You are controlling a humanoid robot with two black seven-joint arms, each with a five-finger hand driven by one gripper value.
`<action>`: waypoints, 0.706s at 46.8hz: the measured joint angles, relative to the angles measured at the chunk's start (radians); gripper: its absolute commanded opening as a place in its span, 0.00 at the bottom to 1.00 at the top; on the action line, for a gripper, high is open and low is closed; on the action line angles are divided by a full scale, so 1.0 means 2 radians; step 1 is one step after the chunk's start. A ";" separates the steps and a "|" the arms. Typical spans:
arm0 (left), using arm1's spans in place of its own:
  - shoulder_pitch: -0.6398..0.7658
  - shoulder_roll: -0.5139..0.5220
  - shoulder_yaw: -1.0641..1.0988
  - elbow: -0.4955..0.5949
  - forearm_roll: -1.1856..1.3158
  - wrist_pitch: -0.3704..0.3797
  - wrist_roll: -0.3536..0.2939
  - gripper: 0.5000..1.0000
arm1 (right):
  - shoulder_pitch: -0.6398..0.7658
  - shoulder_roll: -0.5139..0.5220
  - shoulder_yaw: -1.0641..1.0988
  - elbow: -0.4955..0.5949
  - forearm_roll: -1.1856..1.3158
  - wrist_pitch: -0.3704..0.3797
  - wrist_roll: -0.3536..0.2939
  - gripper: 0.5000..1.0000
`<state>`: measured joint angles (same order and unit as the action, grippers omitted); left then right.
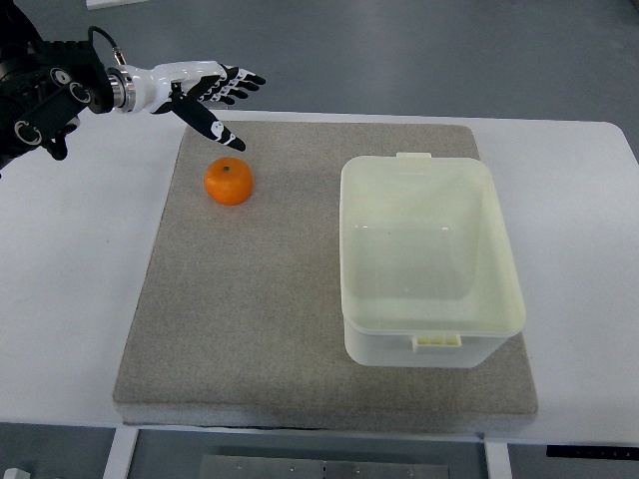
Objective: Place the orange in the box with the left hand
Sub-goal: 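Reach the left hand forward over the orange, fingers open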
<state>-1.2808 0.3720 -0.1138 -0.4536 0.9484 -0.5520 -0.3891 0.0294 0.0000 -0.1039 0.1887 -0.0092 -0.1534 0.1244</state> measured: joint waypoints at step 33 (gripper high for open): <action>-0.045 -0.002 0.126 -0.002 0.212 0.089 -0.111 0.99 | 0.000 0.000 0.000 0.000 0.000 0.000 0.000 0.86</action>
<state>-1.3705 0.3670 0.1382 -0.4581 1.3721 -0.3741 -0.6111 0.0292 0.0000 -0.1043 0.1887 -0.0092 -0.1534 0.1242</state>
